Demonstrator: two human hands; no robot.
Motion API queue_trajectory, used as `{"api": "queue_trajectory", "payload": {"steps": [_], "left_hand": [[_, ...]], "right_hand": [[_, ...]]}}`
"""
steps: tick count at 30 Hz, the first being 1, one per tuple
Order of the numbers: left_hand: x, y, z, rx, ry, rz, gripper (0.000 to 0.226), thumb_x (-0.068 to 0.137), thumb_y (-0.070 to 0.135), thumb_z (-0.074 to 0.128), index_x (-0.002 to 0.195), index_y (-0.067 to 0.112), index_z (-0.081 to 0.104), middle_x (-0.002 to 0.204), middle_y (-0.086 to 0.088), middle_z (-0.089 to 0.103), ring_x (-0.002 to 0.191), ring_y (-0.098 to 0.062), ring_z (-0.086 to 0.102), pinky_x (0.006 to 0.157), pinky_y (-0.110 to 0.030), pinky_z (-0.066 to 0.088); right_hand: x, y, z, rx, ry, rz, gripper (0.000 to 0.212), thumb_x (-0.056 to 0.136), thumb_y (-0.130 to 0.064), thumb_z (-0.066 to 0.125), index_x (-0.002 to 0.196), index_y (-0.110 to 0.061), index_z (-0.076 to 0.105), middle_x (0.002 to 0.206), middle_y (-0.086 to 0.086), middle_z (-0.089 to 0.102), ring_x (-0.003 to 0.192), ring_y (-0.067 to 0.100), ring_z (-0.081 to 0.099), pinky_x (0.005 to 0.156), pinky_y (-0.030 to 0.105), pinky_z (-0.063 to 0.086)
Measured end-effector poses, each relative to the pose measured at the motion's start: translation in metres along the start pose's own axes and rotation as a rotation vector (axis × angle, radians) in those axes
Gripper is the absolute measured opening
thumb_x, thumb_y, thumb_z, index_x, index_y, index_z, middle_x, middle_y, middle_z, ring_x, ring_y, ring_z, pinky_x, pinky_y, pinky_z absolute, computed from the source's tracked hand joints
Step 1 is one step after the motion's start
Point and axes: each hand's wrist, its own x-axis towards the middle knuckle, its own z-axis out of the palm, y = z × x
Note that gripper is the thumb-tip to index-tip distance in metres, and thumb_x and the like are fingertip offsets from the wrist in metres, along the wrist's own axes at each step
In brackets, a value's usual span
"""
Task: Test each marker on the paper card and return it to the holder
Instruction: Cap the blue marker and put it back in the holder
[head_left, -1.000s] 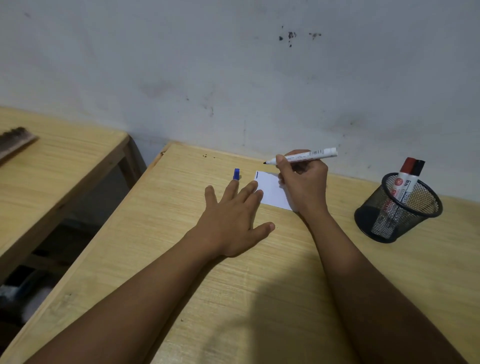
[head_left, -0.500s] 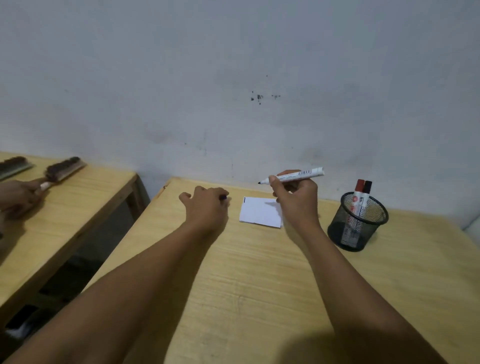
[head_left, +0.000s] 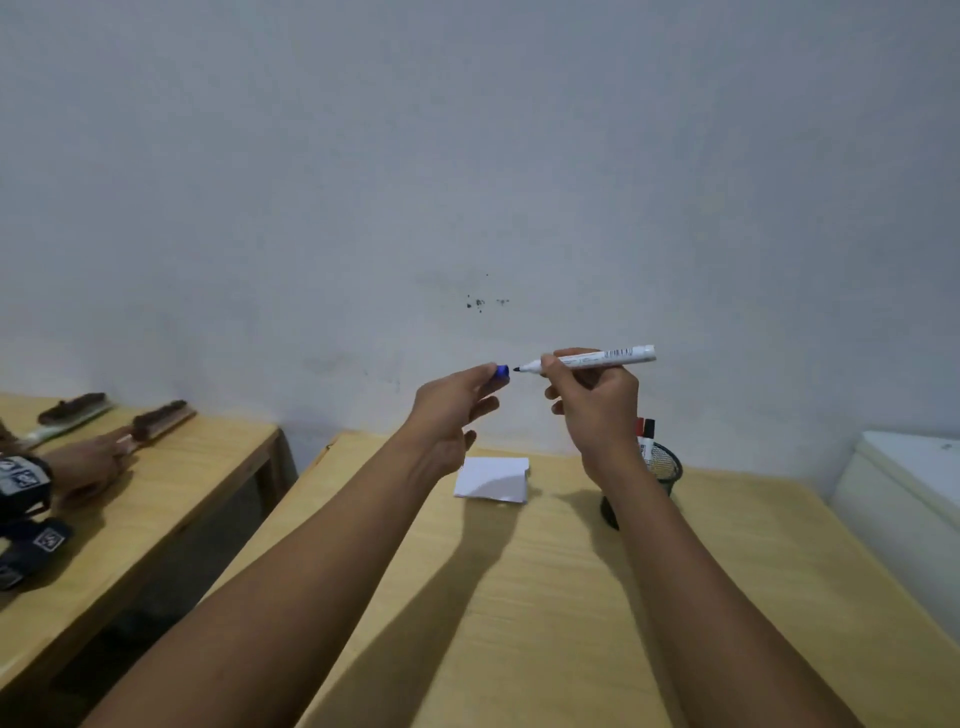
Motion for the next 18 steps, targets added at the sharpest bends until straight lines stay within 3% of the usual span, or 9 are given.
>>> {"api": "queue_trajectory", "payload": {"steps": [6,12,18], "left_hand": [[-0.042,0.019,0.028,-0.033,-0.114,0.052,0.029,0.092,0.038,0.065,0.113,0.019,0.073,0.101,0.012,0.078,0.108,-0.012,0.062,0.09,-0.04,0.034],[-0.063,0.027,0.048,-0.119,-0.084,0.19,0.016,0.088,0.033,0.074,0.097,0.02,0.076,0.099,0.005,0.079,0.102,-0.011,0.064,0.083,-0.039,0.039],[-0.075,0.027,0.064,-0.143,-0.033,0.429,0.013,0.089,0.024,0.074,0.096,0.014,0.077,0.089,0.005,0.076,0.087,-0.011,0.062,0.084,-0.032,0.043]], "right_hand": [[-0.017,-0.044,-0.016,-0.007,-0.033,-0.07,0.004,0.091,-0.017,0.075,0.09,-0.014,0.072,0.079,0.007,0.074,0.066,0.013,0.065,0.057,0.025,0.054],[-0.027,-0.071,-0.027,0.006,-0.027,-0.085,0.008,0.09,-0.023,0.075,0.089,-0.015,0.076,0.088,0.014,0.077,0.071,0.01,0.064,0.062,0.026,0.053],[-0.03,-0.084,-0.027,0.104,0.028,0.0,0.009,0.092,-0.029,0.073,0.089,-0.021,0.076,0.082,-0.006,0.077,0.072,0.01,0.06,0.067,0.03,0.05]]}}
